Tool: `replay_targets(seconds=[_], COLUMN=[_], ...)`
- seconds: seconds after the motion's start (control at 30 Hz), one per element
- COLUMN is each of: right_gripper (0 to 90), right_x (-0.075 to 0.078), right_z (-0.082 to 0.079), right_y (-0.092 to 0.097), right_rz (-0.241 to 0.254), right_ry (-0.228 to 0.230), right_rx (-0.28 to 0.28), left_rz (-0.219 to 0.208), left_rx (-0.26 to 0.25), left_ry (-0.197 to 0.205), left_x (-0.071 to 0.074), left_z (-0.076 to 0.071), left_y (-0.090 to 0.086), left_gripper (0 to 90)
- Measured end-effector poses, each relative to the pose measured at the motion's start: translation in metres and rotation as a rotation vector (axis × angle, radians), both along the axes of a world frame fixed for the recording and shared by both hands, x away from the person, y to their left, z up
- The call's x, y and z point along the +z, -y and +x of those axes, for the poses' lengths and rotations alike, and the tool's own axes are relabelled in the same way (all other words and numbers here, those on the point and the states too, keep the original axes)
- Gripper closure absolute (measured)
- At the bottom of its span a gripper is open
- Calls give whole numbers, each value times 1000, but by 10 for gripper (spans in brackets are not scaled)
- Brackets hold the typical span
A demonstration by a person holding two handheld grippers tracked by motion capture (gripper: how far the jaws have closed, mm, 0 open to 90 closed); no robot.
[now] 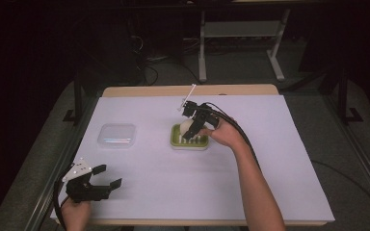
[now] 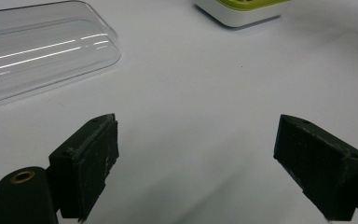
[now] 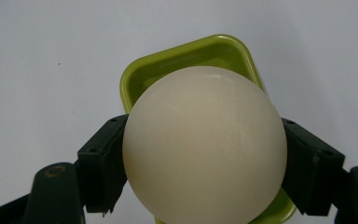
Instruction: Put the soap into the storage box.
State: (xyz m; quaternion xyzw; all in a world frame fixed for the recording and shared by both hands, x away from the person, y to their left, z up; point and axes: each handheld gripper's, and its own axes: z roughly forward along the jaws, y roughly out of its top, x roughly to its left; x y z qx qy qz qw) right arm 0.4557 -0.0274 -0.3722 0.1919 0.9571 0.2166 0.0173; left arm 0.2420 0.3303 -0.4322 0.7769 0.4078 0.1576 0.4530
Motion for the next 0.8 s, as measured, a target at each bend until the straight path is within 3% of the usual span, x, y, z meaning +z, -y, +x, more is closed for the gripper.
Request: replay_targets(seconds=[0.8], right_gripper=[245], right_x=[-14], right_z=[3], right_y=[-7], right_rz=[-41], right_ry=[-20], right_rx=[-2], left_rz=[-7], left_rx=[1], left_ry=[-5], left_x=[-1], left_z=[0], left_y=[1], left_gripper=[130])
